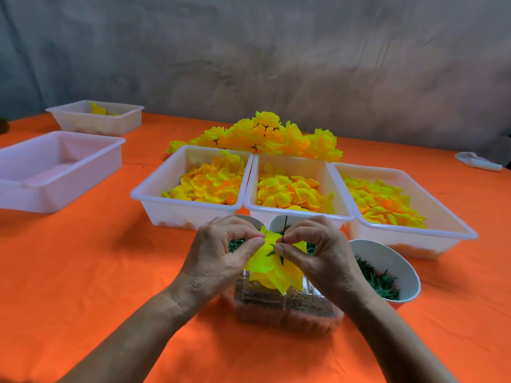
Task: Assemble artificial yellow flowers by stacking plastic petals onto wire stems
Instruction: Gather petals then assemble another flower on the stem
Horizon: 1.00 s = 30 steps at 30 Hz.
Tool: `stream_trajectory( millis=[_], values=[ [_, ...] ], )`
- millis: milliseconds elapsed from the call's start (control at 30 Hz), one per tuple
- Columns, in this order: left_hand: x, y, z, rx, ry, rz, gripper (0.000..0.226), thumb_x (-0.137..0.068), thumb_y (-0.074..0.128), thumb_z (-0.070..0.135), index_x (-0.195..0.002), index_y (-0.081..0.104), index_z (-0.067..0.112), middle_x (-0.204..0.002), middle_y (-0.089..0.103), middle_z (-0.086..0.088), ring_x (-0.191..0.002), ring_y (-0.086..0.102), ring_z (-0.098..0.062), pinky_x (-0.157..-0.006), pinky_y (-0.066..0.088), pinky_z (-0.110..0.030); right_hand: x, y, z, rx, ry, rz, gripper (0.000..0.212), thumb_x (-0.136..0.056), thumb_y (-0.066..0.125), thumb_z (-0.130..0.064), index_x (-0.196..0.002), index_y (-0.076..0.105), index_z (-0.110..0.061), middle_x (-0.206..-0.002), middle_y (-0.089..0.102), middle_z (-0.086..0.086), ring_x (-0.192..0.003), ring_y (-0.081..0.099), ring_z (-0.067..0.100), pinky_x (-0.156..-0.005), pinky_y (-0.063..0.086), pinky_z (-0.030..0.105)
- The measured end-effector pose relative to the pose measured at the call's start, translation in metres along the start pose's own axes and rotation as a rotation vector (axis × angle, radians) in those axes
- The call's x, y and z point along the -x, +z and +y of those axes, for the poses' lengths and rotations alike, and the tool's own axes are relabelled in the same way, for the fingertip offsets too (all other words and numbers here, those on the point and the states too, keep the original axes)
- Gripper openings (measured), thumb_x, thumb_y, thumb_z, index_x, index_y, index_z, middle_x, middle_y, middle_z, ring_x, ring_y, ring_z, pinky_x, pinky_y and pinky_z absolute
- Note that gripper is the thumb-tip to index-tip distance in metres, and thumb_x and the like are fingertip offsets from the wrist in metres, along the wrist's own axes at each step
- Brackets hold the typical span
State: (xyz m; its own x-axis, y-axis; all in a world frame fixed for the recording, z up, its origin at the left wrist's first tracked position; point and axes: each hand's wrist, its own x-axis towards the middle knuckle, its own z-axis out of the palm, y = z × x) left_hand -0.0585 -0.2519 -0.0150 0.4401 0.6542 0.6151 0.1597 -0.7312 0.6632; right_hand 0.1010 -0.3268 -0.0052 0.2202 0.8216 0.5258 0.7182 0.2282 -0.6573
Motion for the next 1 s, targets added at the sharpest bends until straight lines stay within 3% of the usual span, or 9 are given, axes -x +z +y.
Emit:
stream_trajectory(
  millis=[167, 300, 467, 700, 900, 1000],
  values=[
    [-0.002, 0.003, -0.002, 0.019, -0.011, 0.006, 0.014, -0.074, 0.069, 0.023, -0.077, 0.077, 0.012, -0.081, 0.064, 0.02, -0.087, 0.061, 0.004, -0.08, 0.045, -0.014, 0.005, 0.006, 0.008, 0.027, -0.068, 0.035, 0.009, -0.07, 0.081, -0.011, -0.072, 0.072, -0.011, -0.077, 0.068, -0.001, -0.088, 0.057, 0.025, -0.077, 0.047, 0.043],
    [-0.001, 0.006, 0.004, 0.0, -0.006, 0.005, 0.014, -0.073, 0.069, 0.023, -0.077, 0.077, 0.012, -0.08, 0.067, 0.011, -0.087, 0.061, 0.002, -0.078, 0.043, -0.008, 0.008, 0.006, 0.006, 0.028, -0.095, 0.056, 0.009, -0.07, 0.081, -0.009, -0.071, 0.072, -0.008, -0.077, 0.068, -0.001, -0.085, 0.058, 0.026, -0.073, 0.049, 0.044],
    [0.004, -0.001, 0.004, 0.011, -0.089, 0.035, 0.003, -0.079, 0.075, 0.013, -0.077, 0.075, 0.015, -0.083, 0.069, 0.014, -0.086, 0.062, 0.001, -0.083, 0.046, -0.019, 0.004, -0.001, -0.002, 0.022, 0.03, -0.018, 0.008, -0.072, 0.08, -0.018, -0.078, 0.077, -0.013, -0.084, 0.071, -0.001, -0.093, 0.06, 0.02, -0.083, 0.046, 0.04],
    [0.002, -0.016, 0.006, 0.021, -0.147, 0.072, 0.017, -0.081, 0.072, 0.01, -0.072, 0.07, 0.024, -0.082, 0.07, 0.005, -0.085, 0.064, -0.011, -0.079, 0.048, -0.022, -0.001, -0.004, -0.011, -0.001, 0.044, -0.01, 0.005, -0.072, 0.08, -0.011, -0.072, 0.075, -0.012, -0.075, 0.07, -0.003, -0.081, 0.063, 0.019, -0.079, 0.048, 0.038],
    [0.001, -0.018, 0.009, 0.031, -0.14, 0.069, 0.028, -0.081, 0.072, 0.01, -0.07, 0.066, 0.035, -0.081, 0.069, 0.01, -0.081, 0.062, -0.002, -0.074, 0.046, -0.013, -0.012, -0.014, -0.02, -0.092, 0.057, -0.024, 0.019, -0.074, 0.078, -0.015, -0.067, 0.069, -0.03, -0.075, 0.069, -0.011, -0.077, 0.062, 0.003, -0.073, 0.044, 0.016],
    [0.0, -0.017, 0.01, 0.078, -0.157, 0.071, 0.02, -0.082, 0.07, 0.012, -0.073, 0.07, 0.03, -0.082, 0.07, 0.009, -0.079, 0.062, 0.001, -0.072, 0.044, -0.008, -0.017, -0.018, -0.024, -0.108, 0.053, -0.029, 0.012, -0.075, 0.077, -0.016, -0.07, 0.072, -0.026, -0.073, 0.068, -0.013, -0.073, 0.059, -0.004, -0.072, 0.042, 0.011]
  ],
)
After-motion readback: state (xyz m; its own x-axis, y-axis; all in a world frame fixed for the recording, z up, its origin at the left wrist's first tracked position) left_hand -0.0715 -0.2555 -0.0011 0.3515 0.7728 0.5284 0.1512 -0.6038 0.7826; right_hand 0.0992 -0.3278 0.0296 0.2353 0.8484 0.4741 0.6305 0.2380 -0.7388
